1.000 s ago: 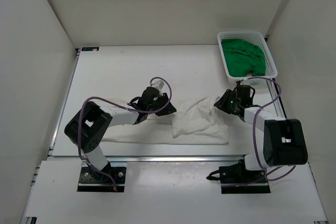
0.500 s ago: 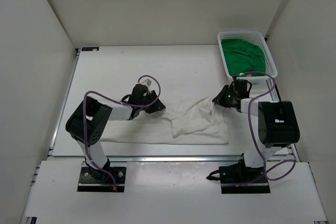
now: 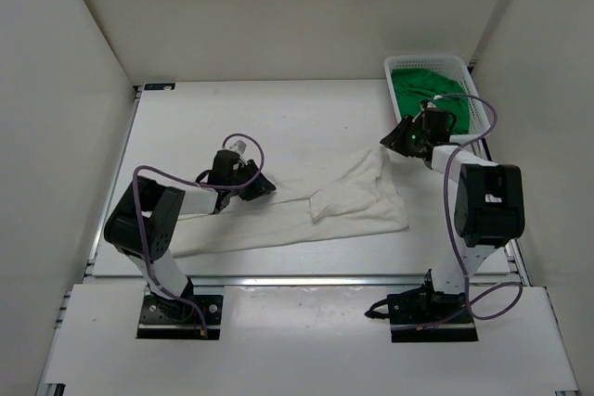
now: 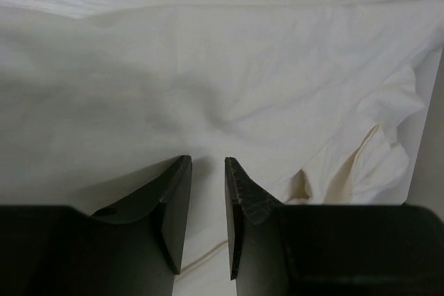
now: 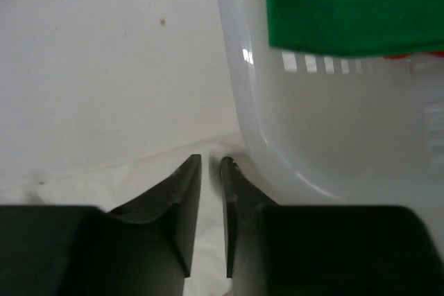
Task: Fold and stack the t-shirts
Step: Fold the other side of the tshirt into a rectangle
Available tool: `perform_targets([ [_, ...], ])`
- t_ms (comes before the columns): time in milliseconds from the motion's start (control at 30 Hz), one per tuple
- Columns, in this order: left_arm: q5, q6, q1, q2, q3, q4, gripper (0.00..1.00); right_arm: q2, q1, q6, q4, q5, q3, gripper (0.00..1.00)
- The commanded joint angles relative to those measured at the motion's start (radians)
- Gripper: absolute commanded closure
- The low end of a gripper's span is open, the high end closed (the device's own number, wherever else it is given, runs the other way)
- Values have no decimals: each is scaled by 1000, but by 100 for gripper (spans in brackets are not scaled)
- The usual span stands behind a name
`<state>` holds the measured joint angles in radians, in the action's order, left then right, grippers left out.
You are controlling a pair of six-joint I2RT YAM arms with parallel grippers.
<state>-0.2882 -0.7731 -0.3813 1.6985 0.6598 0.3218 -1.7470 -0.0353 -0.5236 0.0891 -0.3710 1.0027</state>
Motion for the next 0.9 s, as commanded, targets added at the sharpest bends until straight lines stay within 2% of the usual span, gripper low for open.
perform_targets([
  [0,-6,21,6,-68,-12,-35,63,0,-3,19,-26,-6,63,77],
  [67,3,26,-2,-94,-11,-53,63,39,8,20,-54,24,56,68],
  [200,30,35,-51,-166,-17,-67,62,210,34,-7,-45,69,-86,67],
  [300,63,24,-111,-212,-43,-58,63,352,104,-32,7,70,-247,92],
  [367,90,28,-146,-221,-51,-55,62,406,184,13,6,89,-323,99],
  [467,100,12,-186,-227,-81,-29,62,379,337,83,-32,50,-294,100],
  [533,92,2,-191,-223,-86,-17,62,327,385,123,-115,81,-239,100],
  [700,104,43,-186,-152,16,-62,62,166,465,212,-252,78,-78,100],
  [867,87,64,-134,-68,96,-112,62,119,500,218,-279,79,-99,99],
])
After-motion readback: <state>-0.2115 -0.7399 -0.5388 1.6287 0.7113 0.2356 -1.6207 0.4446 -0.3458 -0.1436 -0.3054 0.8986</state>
